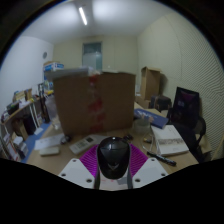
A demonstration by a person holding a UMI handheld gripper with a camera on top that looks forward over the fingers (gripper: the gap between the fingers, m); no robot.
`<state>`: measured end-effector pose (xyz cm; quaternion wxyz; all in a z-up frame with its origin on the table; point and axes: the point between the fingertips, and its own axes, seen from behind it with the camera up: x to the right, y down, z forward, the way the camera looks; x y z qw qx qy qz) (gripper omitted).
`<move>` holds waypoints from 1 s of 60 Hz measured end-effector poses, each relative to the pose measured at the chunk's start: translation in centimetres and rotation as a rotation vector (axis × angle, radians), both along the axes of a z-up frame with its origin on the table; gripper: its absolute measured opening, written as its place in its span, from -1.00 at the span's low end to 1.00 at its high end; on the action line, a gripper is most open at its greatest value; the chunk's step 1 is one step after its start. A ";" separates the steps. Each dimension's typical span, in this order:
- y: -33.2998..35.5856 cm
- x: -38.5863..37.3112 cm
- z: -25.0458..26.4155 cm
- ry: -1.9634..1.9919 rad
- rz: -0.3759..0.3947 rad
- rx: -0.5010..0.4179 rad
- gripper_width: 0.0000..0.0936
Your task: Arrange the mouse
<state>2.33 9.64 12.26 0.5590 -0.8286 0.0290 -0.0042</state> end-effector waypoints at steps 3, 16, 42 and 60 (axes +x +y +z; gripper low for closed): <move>1.3 1.0 -2.7 -0.012 0.006 -0.046 -0.22; 2.9 1.7 -11.1 -0.027 0.065 -0.179 -0.21; -2.3 2.4 -9.0 0.058 0.038 -0.293 0.79; -15.4 3.9 -0.5 0.093 0.006 -0.248 0.80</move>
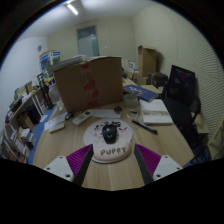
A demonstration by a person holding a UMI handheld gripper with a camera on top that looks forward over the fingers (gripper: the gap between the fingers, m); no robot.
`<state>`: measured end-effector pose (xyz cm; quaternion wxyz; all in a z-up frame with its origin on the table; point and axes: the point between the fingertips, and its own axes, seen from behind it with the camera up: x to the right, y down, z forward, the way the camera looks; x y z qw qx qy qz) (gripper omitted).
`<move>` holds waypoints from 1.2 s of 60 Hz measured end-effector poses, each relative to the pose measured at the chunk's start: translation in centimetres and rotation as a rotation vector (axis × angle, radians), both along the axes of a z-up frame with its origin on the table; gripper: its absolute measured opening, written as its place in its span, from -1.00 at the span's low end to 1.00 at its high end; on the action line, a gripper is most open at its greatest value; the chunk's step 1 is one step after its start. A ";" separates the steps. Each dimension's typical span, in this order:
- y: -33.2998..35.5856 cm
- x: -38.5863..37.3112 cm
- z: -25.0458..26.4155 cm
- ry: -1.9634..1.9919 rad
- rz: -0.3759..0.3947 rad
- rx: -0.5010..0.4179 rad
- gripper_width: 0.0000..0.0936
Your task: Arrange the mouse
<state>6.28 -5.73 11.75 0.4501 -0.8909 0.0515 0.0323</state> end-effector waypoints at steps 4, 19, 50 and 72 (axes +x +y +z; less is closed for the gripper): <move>-2.7 2.0 0.5 0.010 -0.025 0.000 0.81; -12.3 13.9 -2.8 -0.019 -0.178 -0.047 0.78; -15.9 15.8 -5.1 0.087 -0.278 -0.078 0.77; -11.9 11.2 -3.0 0.062 -0.201 -0.077 0.77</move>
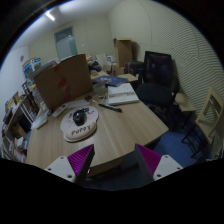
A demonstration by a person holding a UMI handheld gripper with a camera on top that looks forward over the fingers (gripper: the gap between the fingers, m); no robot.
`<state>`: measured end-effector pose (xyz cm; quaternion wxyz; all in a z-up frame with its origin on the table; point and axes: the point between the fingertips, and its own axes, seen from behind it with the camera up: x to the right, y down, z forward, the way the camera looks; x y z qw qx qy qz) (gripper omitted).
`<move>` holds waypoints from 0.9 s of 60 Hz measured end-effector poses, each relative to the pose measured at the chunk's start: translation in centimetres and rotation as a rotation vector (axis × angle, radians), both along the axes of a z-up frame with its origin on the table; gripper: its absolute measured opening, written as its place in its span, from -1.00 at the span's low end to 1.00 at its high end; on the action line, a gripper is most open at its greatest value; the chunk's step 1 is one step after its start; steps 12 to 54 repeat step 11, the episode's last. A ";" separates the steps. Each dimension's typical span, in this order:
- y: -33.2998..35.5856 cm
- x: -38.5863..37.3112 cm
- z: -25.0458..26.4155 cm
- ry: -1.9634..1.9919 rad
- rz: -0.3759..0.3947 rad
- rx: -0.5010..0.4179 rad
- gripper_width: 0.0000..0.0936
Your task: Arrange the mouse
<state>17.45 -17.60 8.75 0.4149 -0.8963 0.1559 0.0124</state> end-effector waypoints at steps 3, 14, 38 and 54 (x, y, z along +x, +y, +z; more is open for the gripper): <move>0.4 -0.2 0.4 -0.003 0.008 0.005 0.76; 0.9 -0.2 0.8 -0.014 0.016 0.005 0.76; 0.9 -0.2 0.8 -0.014 0.016 0.005 0.76; 0.9 -0.2 0.8 -0.014 0.016 0.005 0.76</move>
